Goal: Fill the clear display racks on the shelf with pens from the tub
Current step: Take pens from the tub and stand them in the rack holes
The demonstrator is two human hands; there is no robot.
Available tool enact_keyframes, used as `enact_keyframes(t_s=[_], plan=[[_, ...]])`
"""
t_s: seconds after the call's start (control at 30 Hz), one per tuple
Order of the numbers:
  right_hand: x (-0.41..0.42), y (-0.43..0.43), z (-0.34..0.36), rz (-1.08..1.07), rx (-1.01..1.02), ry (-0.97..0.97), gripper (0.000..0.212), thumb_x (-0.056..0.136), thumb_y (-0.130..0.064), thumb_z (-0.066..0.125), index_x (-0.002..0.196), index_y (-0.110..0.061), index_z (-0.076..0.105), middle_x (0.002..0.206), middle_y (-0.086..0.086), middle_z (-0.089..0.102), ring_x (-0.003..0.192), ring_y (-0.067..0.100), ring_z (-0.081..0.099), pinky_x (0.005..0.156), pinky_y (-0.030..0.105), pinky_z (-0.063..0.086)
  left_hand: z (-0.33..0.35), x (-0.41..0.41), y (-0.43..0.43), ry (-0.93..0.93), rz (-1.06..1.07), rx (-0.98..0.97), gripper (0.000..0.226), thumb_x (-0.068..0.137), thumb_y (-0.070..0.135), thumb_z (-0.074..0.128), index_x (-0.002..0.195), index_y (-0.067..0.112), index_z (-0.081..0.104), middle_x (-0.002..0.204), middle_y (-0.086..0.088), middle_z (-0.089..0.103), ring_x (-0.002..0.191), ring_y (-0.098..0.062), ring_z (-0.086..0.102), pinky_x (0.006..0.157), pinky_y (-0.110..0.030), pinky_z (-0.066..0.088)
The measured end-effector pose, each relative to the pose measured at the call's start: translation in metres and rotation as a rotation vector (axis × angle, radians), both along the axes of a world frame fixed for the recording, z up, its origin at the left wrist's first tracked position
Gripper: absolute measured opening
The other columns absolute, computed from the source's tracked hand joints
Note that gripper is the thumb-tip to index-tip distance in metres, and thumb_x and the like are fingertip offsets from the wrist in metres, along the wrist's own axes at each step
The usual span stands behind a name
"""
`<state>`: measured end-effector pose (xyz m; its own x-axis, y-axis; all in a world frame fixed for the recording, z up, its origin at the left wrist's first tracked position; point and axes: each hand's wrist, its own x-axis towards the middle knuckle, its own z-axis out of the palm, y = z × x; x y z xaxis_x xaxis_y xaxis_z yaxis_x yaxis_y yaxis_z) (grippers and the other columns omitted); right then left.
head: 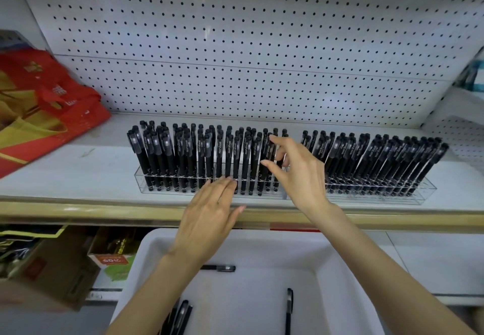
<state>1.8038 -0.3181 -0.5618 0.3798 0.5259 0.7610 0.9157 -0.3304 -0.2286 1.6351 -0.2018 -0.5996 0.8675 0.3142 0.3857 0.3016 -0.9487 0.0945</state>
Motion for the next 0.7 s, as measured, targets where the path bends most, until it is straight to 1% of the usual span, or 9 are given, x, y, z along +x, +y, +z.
enact_keyframes(t_s=[0.07, 0.13, 0.2, 0.27, 0.33, 0.43, 0.53, 0.6, 0.7], plan=[[0.000, 0.001, 0.001, -0.014, -0.014, 0.005, 0.044, 0.081, -0.032, 0.075, 0.118, -0.017, 0.058, 0.073, -0.008, 0.055, 0.068, 0.000, 0.042, 0.050, 0.020, 0.040, 0.000, 0.000, 0.000, 0.005, 0.002, 0.002, 0.056, 0.094, 0.047, 0.031, 0.125, 0.008, 0.058, 0.127, -0.007, 0.061, 0.119, -0.019, 0.058, 0.105, -0.036, 0.036], [0.000, 0.002, 0.002, -0.015, -0.028, 0.022, 0.044, 0.081, -0.034, 0.073, 0.119, -0.018, 0.058, 0.073, -0.009, 0.053, 0.066, 0.000, 0.041, 0.050, 0.020, 0.038, 0.001, 0.000, -0.001, 0.015, 0.007, -0.001, 0.056, 0.093, 0.047, 0.031, 0.125, 0.009, 0.058, 0.127, -0.006, 0.061, 0.119, -0.019, 0.058, 0.105, -0.035, 0.036], [0.000, 0.002, 0.003, -0.009, -0.045, 0.053, 0.046, 0.081, -0.035, 0.073, 0.122, -0.019, 0.056, 0.074, -0.012, 0.050, 0.064, 0.000, 0.041, 0.049, 0.022, 0.041, 0.001, 0.000, -0.001, 0.015, 0.007, -0.006, 0.056, 0.093, 0.047, 0.032, 0.125, 0.009, 0.058, 0.127, -0.006, 0.061, 0.119, -0.020, 0.057, 0.104, -0.035, 0.038], [-0.001, 0.001, 0.006, -0.004, -0.066, 0.078, 0.050, 0.081, -0.035, 0.072, 0.126, -0.019, 0.054, 0.076, -0.013, 0.048, 0.062, 0.001, 0.042, 0.050, 0.023, 0.043, 0.002, 0.000, -0.001, 0.008, 0.001, -0.003, 0.053, 0.094, 0.047, 0.038, 0.125, 0.009, 0.058, 0.126, -0.006, 0.061, 0.119, -0.020, 0.057, 0.104, -0.036, 0.039], [-0.001, -0.002, 0.009, 0.003, -0.084, 0.099, 0.053, 0.082, -0.036, 0.071, 0.129, -0.020, 0.052, 0.079, -0.012, 0.048, 0.059, 0.003, 0.044, 0.051, 0.025, 0.046, 0.004, -0.001, -0.001, 0.011, -0.005, -0.002, 0.053, 0.091, 0.047, 0.045, 0.126, 0.009, 0.056, 0.127, -0.007, 0.060, 0.120, -0.021, 0.056, 0.106, -0.037, 0.035], [-0.006, -0.011, 0.014, 0.009, -0.093, 0.128, 0.053, 0.084, -0.035, 0.070, 0.132, -0.021, 0.050, 0.081, -0.012, 0.047, 0.057, 0.005, 0.047, 0.052, 0.028, 0.049, 0.006, -0.005, -0.003, 0.017, -0.018, -0.006, 0.055, 0.090, 0.049, 0.045, 0.128, 0.009, 0.055, 0.129, -0.007, 0.059, 0.121, -0.022, 0.055, 0.108, -0.037, 0.030], [-0.016, -0.029, 0.013, 0.036, -0.102, 0.140, 0.048, 0.086, -0.033, 0.068, 0.129, -0.019, 0.052, 0.081, -0.008, 0.049, 0.056, 0.007, 0.046, 0.048, 0.031, 0.050, 0.006, -0.015, -0.010, 0.009, -0.035, -0.007, 0.055, 0.093, 0.051, 0.039, 0.125, 0.010, 0.057, 0.124, -0.007, 0.061, 0.117, -0.021, 0.057, 0.107, -0.039, 0.035], [-0.029, -0.047, 0.003, 0.068, -0.131, 0.132, 0.044, 0.086, -0.031, 0.068, 0.125, -0.018, 0.053, 0.081, -0.009, 0.049, 0.055, 0.006, 0.045, 0.045, 0.030, 0.049, -0.001, -0.027, -0.018, 0.006, -0.046, -0.029, 0.055, 0.092, 0.050, 0.037, 0.121, 0.010, 0.060, 0.120, -0.005, 0.064, 0.112, -0.021, 0.060, 0.104, -0.040, 0.040], [-0.053, -0.080, -0.029, 0.090, -0.220, 0.164, 0.040, 0.086, -0.032, 0.066, 0.123, -0.022, 0.053, 0.086, -0.010, 0.049, 0.057, 0.005, 0.045, 0.045, 0.032, 0.048, -0.028, -0.052, -0.037, 0.043, -0.076, -0.119, 0.054, 0.090, 0.051, 0.039, 0.118, 0.011, 0.062, 0.114, -0.003, 0.065, 0.105, -0.023, 0.062, 0.095, -0.037, 0.048]])
